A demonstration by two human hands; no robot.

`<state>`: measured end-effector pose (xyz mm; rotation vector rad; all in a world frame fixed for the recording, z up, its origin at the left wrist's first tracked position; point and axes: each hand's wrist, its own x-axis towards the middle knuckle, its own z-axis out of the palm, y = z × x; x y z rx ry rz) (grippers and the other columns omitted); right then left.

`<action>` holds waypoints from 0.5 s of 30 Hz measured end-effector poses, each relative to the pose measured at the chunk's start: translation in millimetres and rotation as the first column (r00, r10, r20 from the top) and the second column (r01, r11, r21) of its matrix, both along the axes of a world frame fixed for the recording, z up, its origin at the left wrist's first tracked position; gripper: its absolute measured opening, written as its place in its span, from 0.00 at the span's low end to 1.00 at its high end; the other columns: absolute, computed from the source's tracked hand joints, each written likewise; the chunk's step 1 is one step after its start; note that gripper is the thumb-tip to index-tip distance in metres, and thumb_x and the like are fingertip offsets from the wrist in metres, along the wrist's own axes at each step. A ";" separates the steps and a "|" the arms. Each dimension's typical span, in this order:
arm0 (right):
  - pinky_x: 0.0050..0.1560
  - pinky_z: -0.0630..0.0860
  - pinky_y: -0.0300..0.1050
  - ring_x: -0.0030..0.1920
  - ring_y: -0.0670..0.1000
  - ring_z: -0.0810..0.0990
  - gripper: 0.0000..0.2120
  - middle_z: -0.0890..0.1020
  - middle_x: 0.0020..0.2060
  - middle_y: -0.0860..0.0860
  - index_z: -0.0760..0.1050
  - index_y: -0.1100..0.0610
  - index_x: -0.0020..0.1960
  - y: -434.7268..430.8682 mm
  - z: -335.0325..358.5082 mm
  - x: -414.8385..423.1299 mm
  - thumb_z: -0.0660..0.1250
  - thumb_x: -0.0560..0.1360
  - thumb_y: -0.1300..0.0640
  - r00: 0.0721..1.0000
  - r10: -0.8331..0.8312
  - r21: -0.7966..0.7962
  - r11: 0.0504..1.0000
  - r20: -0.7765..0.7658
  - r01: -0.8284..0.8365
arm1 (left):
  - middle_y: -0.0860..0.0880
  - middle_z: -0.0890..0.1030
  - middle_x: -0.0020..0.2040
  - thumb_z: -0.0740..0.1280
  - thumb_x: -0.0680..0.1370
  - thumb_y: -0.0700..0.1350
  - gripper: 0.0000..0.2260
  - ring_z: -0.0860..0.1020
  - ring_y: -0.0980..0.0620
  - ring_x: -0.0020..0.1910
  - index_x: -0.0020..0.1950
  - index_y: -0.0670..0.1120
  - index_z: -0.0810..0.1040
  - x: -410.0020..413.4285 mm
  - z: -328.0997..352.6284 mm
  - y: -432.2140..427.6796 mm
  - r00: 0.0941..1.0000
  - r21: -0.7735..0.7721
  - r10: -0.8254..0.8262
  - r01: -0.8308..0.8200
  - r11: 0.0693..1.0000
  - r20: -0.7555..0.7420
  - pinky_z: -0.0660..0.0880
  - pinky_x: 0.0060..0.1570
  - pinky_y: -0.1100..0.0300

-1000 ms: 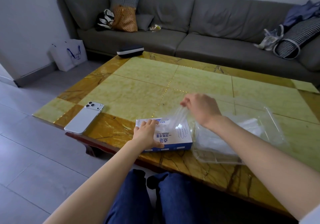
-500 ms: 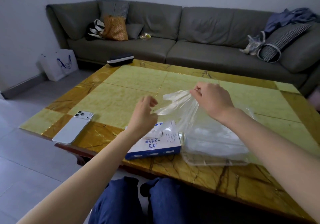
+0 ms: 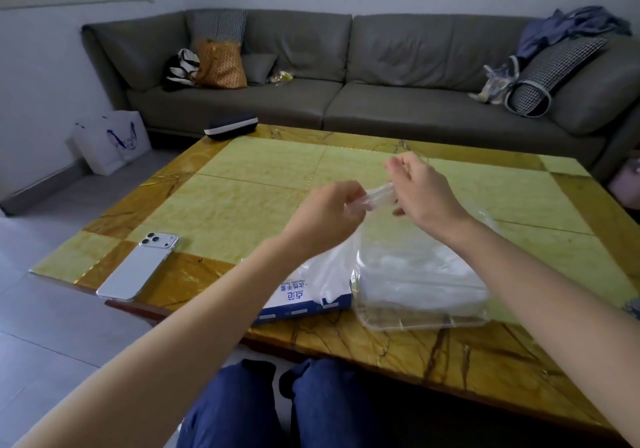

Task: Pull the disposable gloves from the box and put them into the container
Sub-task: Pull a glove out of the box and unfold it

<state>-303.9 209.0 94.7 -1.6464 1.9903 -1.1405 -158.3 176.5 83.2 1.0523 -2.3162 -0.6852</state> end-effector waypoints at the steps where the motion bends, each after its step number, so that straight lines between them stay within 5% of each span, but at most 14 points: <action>1: 0.50 0.73 0.41 0.50 0.48 0.77 0.22 0.78 0.51 0.49 0.70 0.58 0.63 1.1 0.7 -5.8 0.51 0.80 0.43 0.999 0.047 -0.028 0.999 0.018 -0.047 | 0.51 0.79 0.42 0.63 0.78 0.41 0.04 0.79 0.46 0.44 0.47 0.47 0.77 2.0 5.8 -2.5 1.000 0.034 -0.016 0.016 0.999 -0.018 0.78 0.49 0.47; 4: 0.55 0.65 0.30 0.60 0.39 0.70 0.31 0.71 0.64 0.45 0.68 0.51 0.67 8.2 7.3 -12.0 0.49 0.72 0.35 0.898 0.388 0.040 0.914 0.206 -0.404 | 0.48 0.80 0.42 0.63 0.77 0.37 0.08 0.79 0.47 0.42 0.42 0.49 0.77 6.6 19.0 -8.9 0.996 0.135 -0.058 0.068 0.988 -0.075 0.78 0.48 0.54; 6: 0.56 0.70 0.31 0.58 0.38 0.72 0.22 0.75 0.60 0.44 0.74 0.45 0.61 10.5 7.7 -11.8 0.55 0.72 0.38 0.805 0.567 0.076 0.807 0.177 -0.585 | 0.49 0.79 0.38 0.63 0.76 0.35 0.08 0.77 0.54 0.36 0.43 0.45 0.78 9.8 26.4 -11.5 0.989 0.198 -0.096 0.117 0.973 -0.112 0.75 0.43 0.65; 8: 0.54 0.73 0.39 0.50 0.39 0.78 0.09 0.80 0.48 0.40 0.78 0.41 0.52 7.2 1.6 -13.4 0.68 0.72 0.48 0.805 0.570 0.091 0.804 0.165 -0.588 | 0.49 0.78 0.37 0.62 0.77 0.35 0.06 0.76 0.56 0.35 0.47 0.40 0.79 12.4 32.1 -13.7 0.988 0.232 -0.100 0.125 0.965 -0.118 0.74 0.41 0.67; 10: 0.46 0.74 0.37 0.39 0.38 0.79 0.09 0.82 0.36 0.40 0.78 0.46 0.49 4.2 -4.7 -16.4 0.72 0.70 0.54 0.848 0.487 0.116 0.848 0.209 -0.516 | 0.48 0.78 0.37 0.61 0.78 0.36 0.07 0.76 0.54 0.36 0.48 0.39 0.80 14.1 33.2 -18.1 0.993 0.260 -0.089 0.105 0.960 -0.072 0.74 0.43 0.64; 15: 0.41 0.73 0.32 0.34 0.39 0.80 0.07 0.82 0.38 0.46 0.78 0.52 0.48 1.0 -12.1 -34.6 0.71 0.71 0.53 0.918 0.368 0.230 0.890 0.148 -0.394 | 0.50 0.81 0.39 0.59 0.81 0.41 0.11 0.78 0.52 0.39 0.54 0.40 0.80 8.5 22.8 -36.8 0.992 0.306 -0.044 0.007 0.952 0.117 0.75 0.47 0.63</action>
